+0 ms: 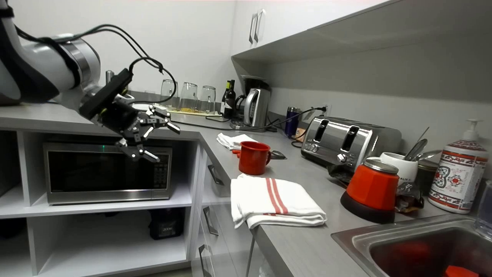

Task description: Open the top most drawer, pick up the towel from the countertop, put it in the drawer and close the drawer.

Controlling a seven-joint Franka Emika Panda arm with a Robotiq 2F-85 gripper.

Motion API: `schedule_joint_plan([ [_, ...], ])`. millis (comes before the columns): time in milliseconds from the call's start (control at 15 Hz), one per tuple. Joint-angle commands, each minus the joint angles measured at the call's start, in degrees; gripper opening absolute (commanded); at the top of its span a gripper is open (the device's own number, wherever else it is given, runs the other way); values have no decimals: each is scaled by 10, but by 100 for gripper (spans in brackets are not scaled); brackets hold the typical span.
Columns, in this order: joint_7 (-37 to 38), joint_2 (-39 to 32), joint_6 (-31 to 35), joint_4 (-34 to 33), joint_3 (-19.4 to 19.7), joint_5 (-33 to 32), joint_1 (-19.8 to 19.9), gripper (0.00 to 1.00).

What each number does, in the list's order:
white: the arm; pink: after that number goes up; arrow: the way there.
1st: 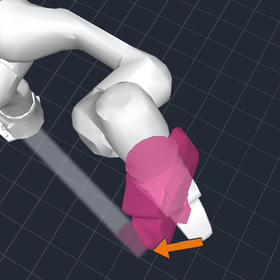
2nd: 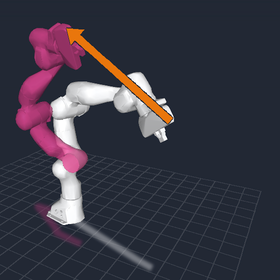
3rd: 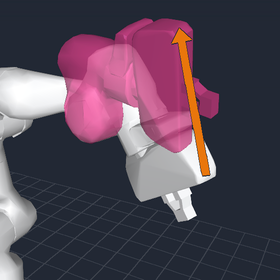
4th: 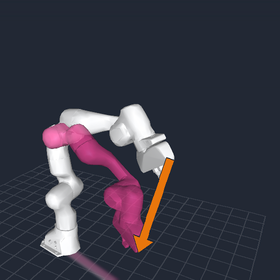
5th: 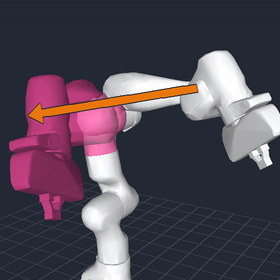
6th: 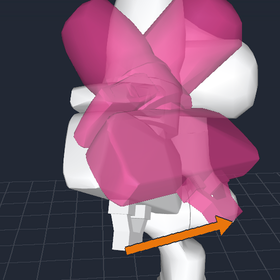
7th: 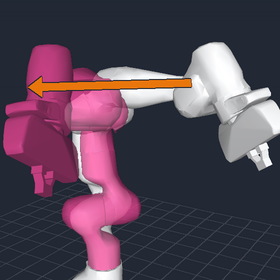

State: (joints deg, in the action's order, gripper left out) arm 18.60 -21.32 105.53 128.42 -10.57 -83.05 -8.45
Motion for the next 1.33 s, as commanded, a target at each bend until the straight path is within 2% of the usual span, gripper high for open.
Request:
schedule_joint_plan([
  [0,3,-65,26,-49,9,-66,-4,100],
  [133,7,-73,66,-62,6,-84,5,100],
  [267,-14,-73,127,-73,-1,-61,23,100],
  [333,1,-68,89,-57,6,-62,5,100],
  [467,-3,-70,115,-65,7,-61,11,100],
  [867,-3,-70,121,-67,7,-61,14,100],
  [1267,237,-135,5,-87,11,-108,-39,100],
])
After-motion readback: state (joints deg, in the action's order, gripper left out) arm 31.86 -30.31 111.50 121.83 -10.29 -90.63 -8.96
